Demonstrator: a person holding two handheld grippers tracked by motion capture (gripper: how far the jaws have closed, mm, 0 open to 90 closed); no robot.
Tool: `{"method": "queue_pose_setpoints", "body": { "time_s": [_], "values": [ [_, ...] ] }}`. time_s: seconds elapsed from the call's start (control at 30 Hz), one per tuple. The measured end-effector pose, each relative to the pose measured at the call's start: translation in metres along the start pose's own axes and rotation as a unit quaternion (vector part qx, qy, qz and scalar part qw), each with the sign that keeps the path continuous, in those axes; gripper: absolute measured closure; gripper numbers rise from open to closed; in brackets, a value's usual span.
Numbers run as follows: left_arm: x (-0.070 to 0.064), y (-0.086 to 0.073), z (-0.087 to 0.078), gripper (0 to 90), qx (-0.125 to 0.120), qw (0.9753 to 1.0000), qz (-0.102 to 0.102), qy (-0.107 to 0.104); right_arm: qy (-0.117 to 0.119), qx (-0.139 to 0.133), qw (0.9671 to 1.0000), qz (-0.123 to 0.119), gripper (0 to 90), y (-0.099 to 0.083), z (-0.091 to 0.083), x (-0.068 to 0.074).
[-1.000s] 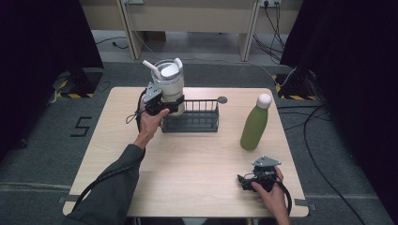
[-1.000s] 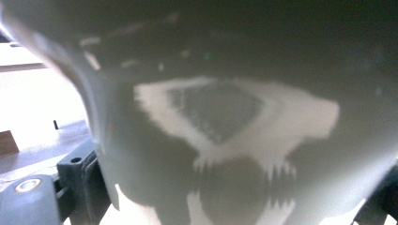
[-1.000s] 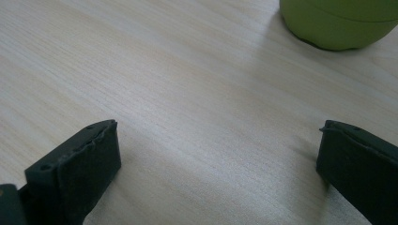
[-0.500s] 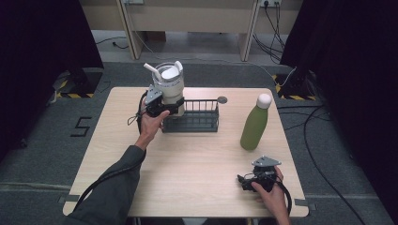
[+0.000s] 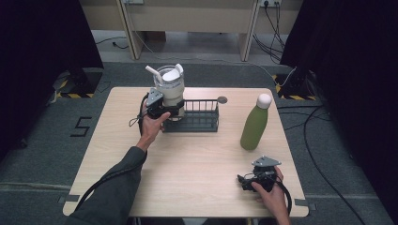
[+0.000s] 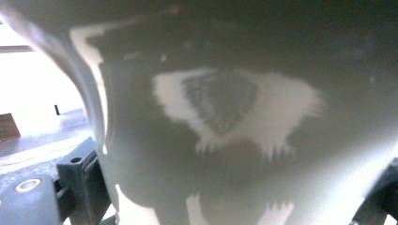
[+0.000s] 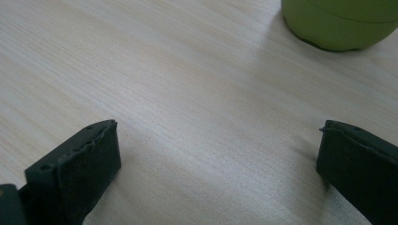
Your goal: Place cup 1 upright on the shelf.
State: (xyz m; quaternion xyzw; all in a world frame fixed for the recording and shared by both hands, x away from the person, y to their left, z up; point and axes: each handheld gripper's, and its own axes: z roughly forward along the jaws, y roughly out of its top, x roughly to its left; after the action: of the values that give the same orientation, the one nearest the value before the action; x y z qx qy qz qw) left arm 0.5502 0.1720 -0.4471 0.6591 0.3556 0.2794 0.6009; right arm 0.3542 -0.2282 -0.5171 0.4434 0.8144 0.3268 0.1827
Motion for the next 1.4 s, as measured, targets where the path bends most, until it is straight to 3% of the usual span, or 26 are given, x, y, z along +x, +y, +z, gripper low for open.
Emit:
{"method": "queue_pose_setpoints", "body": {
  "time_s": [0.4, 0.57, 0.73, 0.77, 0.83, 0.87, 0.9, 0.97, 1.23, 1.27, 1.3, 1.37, 1.4],
  "values": [
    [0.003, -0.012, 0.004, 9.9, 0.014, 0.9998, -0.005, 0.01, 0.0, -0.001, 1.0, 0.0, 0.5, 0.0, 0.0, 0.0],
    [0.003, -0.012, 0.004, 9.8, 0.014, 0.9999, -0.001, 0.009, 0.0, -0.001, 1.0, 0.0, 0.5, 0.0, 0.0, 0.0],
    [-0.001, -0.013, 0.006, 9.8, 0.002, 0.9999, -0.014, 0.009, 0.0, -0.001, 1.0, 0.0, 0.5, 0.0, 0.0, 0.0],
    [0.001, -0.012, 0.004, 9.8, 0.017, 0.9998, 0.003, 0.009, 0.0, -0.001, 1.0, 0.0, 0.5, 0.0, 0.0, 0.0],
    [-0.001, -0.013, 0.006, 9.7, 0.001, 0.9998, -0.015, 0.009, 0.0, -0.001, 1.0, 0.0, 0.5, 0.0, 0.0, 0.0],
    [0.001, -0.013, 0.004, 9.7, 0.016, 0.9998, 0.002, 0.009, 0.0, -0.001, 1.0, 0.0, 0.5, 0.0, 0.0, 0.0],
    [-0.001, -0.013, 0.006, 9.7, 0.005, 0.9999, -0.009, 0.009, 0.0, -0.001, 1.0, 0.0, 0.5, 0.0, 0.0, 0.0],
    [0.0, -0.013, 0.004, 9.7, 0.016, 0.9998, 0.006, 0.01, 0.0, -0.001, 1.0, -0.001, 0.5, 0.0, 0.0, 0.0],
    [0.0, -0.013, 0.004, 9.5, 0.014, 0.9998, 0.006, 0.013, 0.0, -0.001, 1.0, -0.001, 0.5, 0.0, 0.0, 0.0],
    [0.004, -0.012, 0.004, 9.5, 0.014, 0.9991, 0.037, 0.014, 0.0, -0.001, 1.0, -0.001, 0.5, 0.0, 0.0, 0.0],
    [0.0, -0.014, 0.004, 9.4, 0.012, 0.9998, 0.006, 0.014, 0.0, -0.001, 1.0, -0.001, 0.5, 0.0, 0.0, 0.0],
    [-0.001, -0.014, 0.004, 9.4, 0.011, 0.9998, 0.006, 0.014, 0.0, -0.001, 1.0, -0.001, 0.5, 0.0, 0.0, 0.0],
    [0.002, -0.013, 0.003, 9.3, 0.009, 0.9993, 0.031, 0.017, 0.0, -0.001, 1.0, -0.001, 0.5, 0.0, 0.0, 0.0]
  ]
}}
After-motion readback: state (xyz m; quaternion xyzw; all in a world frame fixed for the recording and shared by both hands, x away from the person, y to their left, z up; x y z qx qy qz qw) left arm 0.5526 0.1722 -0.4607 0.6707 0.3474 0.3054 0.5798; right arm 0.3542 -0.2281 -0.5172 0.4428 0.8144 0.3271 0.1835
